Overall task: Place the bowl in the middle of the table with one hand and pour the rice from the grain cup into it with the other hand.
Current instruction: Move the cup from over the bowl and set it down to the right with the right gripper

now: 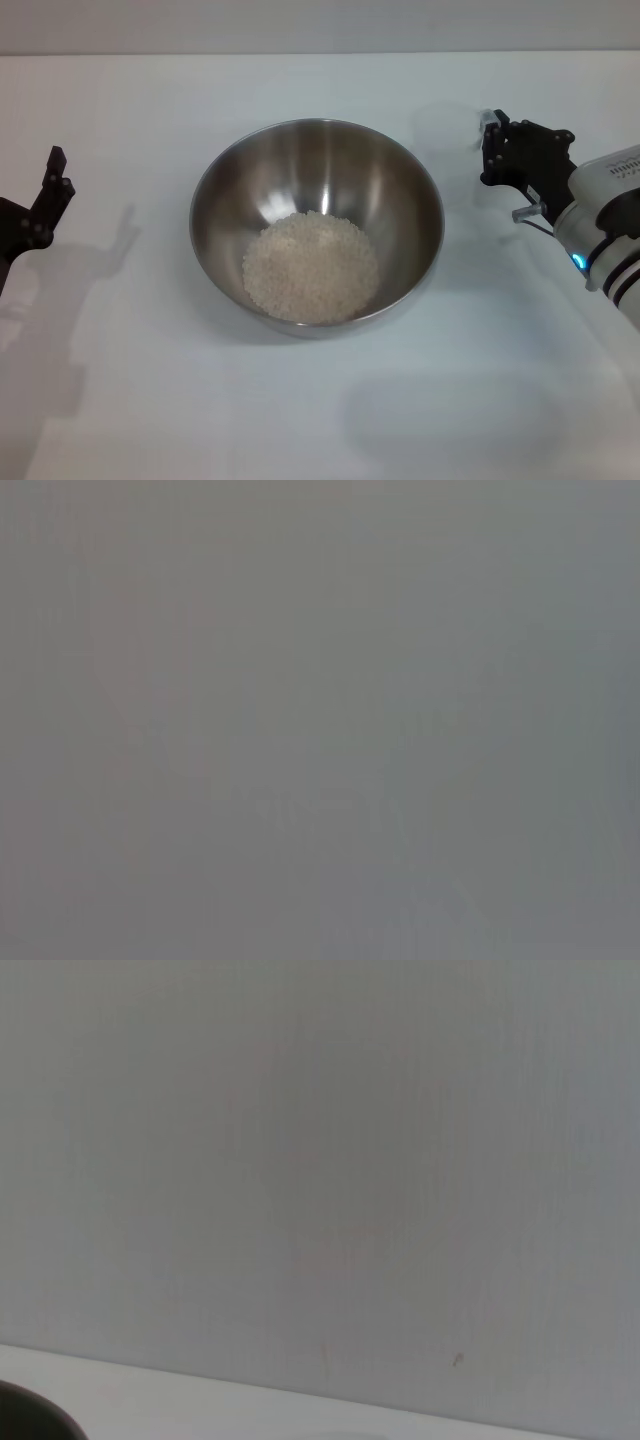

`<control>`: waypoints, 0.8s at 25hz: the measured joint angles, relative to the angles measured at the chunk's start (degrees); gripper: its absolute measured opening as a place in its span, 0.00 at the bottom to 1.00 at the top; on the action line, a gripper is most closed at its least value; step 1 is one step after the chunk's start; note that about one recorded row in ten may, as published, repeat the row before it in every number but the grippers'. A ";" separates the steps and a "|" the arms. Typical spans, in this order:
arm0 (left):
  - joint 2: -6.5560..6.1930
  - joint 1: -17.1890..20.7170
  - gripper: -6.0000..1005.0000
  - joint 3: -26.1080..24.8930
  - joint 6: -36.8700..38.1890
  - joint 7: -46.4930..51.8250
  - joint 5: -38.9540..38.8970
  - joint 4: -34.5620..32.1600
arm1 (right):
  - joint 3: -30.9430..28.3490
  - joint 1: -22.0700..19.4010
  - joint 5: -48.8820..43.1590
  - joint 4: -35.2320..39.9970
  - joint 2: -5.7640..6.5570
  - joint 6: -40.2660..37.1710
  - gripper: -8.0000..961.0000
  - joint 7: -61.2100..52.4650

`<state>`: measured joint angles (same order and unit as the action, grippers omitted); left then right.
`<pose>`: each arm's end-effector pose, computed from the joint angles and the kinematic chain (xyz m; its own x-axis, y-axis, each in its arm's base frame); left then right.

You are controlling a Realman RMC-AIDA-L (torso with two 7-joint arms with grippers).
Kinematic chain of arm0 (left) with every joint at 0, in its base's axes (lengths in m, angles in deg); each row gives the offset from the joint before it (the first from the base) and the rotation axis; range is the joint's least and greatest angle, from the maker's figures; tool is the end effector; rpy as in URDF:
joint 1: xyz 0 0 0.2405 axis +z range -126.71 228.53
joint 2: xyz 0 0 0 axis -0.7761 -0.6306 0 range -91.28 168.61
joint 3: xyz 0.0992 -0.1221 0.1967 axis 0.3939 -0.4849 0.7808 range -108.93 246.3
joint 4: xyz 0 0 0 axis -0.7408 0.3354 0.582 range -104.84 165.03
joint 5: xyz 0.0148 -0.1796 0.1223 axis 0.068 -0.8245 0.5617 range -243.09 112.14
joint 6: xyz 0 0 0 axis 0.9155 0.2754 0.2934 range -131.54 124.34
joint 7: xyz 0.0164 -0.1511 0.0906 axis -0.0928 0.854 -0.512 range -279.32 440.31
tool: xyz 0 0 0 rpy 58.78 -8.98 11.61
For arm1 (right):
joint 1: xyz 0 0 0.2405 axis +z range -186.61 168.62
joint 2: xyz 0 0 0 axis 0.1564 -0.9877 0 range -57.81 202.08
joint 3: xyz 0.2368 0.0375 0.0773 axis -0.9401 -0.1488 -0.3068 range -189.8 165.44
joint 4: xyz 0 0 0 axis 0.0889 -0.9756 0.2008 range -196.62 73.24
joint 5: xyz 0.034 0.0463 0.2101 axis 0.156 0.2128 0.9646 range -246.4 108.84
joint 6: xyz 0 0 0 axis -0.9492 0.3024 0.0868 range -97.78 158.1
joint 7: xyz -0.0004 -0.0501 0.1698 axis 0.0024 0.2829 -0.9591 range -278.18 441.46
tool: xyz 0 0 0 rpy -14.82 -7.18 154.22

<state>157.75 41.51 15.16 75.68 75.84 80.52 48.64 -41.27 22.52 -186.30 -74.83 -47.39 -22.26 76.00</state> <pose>-0.3206 0.2880 -0.0193 0.7935 -0.2095 0.5714 0.5508 -0.1523 -0.8206 0.2946 0.3864 -0.0844 0.7553 -0.1402 -0.6403 -0.6467 -0.3180 -0.6933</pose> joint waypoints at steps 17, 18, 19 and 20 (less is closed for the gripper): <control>0.00 0.44 0.84 0.09 0.47 0.00 0.00 0.00 | 1.37 -1.64 0.00 -0.89 -0.10 0.12 0.58 0.00; 0.00 0.44 0.84 0.09 0.47 0.00 0.00 0.00 | 1.37 -1.64 0.00 -0.89 -0.10 0.12 0.59 0.00; 0.00 0.43 0.84 0.11 0.47 0.00 0.00 0.00 | 1.54 -1.81 0.00 -1.01 -0.10 0.16 0.61 0.00; 0.00 0.41 0.84 0.13 0.48 0.00 0.00 0.03 | 1.64 -1.92 0.00 -1.07 -0.10 0.15 0.63 0.00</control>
<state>157.75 41.92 15.29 76.15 75.84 80.51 48.66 -39.63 20.60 -186.30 -75.91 -47.49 -22.10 76.00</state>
